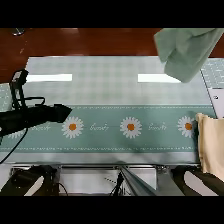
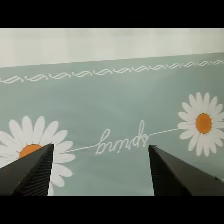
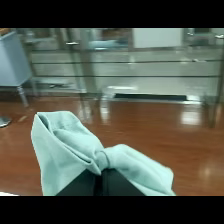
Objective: Fold the shirts.
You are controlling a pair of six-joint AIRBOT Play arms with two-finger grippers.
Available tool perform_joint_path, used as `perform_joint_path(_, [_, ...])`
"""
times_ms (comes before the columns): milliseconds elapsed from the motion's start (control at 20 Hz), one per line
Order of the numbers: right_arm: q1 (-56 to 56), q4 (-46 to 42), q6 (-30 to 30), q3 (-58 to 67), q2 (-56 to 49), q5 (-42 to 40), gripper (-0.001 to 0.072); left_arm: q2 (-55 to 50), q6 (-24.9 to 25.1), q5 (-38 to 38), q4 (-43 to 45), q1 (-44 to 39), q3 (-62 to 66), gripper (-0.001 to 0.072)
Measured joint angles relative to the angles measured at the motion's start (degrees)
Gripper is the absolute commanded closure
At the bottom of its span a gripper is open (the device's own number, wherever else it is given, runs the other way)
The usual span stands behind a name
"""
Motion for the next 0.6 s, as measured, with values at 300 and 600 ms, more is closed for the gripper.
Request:
perform_joint_path(300, [4.2,11.7,-3.7,-7.6,5.0,15.4,0.0689,0.9,0.0,3.6,-1.9,0.0,-0.7,0.0004])
perform_joint_path(600, [26.6,12.6,-1.7,-40.2,6.8,5.4,0.0688,1.0,0.0,6.5,-2.8,-0.2,-0.8,0.0004])
